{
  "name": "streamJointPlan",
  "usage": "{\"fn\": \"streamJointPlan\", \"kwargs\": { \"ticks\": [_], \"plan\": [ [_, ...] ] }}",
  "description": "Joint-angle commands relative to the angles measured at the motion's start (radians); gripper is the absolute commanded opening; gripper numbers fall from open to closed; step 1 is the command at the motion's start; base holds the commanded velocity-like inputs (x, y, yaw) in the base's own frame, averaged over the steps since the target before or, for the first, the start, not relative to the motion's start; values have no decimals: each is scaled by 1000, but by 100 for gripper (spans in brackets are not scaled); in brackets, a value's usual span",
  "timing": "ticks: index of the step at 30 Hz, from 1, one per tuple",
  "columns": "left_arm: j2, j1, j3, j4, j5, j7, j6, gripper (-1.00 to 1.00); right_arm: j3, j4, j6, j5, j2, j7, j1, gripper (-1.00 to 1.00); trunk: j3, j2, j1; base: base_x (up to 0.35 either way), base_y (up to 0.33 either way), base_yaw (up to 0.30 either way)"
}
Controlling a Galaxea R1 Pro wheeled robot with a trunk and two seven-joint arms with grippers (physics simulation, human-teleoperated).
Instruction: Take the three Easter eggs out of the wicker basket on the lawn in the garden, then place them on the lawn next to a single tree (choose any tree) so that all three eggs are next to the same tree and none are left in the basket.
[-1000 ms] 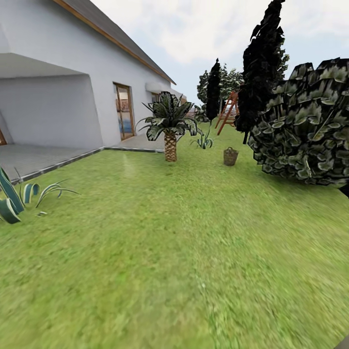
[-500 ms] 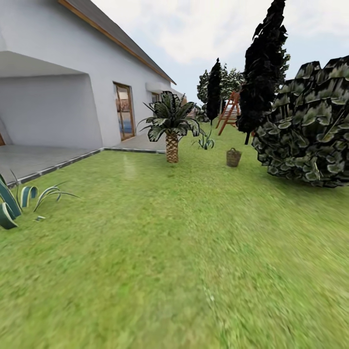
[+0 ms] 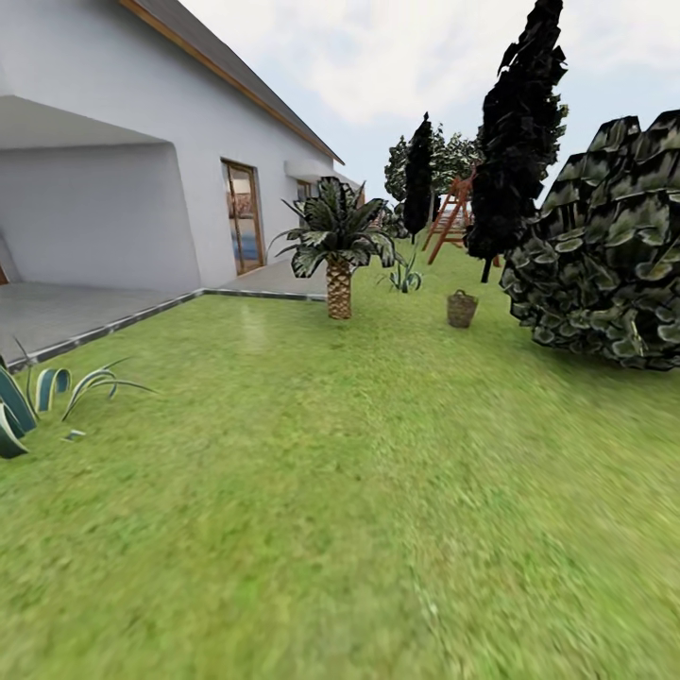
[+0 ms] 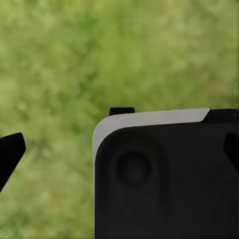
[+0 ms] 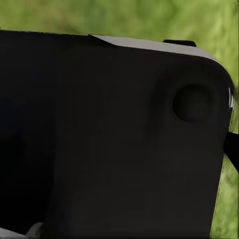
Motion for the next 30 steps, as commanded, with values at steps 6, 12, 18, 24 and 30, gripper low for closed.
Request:
{"fn": "streamJointPlan", "kwargs": {
  "ticks": [6,12,18,24,30],
  "plan": [
    [0,0,-1,0,-2,1,-2,100,5,-8,-2,5,-16,-1,1,100,-1,0,0,233,151,0],
    [0,0,-2,0,-4,1,-2,100,7,-1,-2,5,-17,-1,1,100,-1,0,0,231,150,0],
    [0,0,-1,0,-4,0,-2,100,6,-3,-2,6,-18,-1,1,100,-1,0,0,231,148,0],
    [0,0,-1,0,-4,0,-2,100,8,-1,-2,7,-18,-1,1,100,-1,0,0,229,136,0],
    [0,0,-1,0,-3,0,-2,100,7,-1,-2,7,-18,-1,1,100,-1,0,0,215,113,0]
  ]
}}
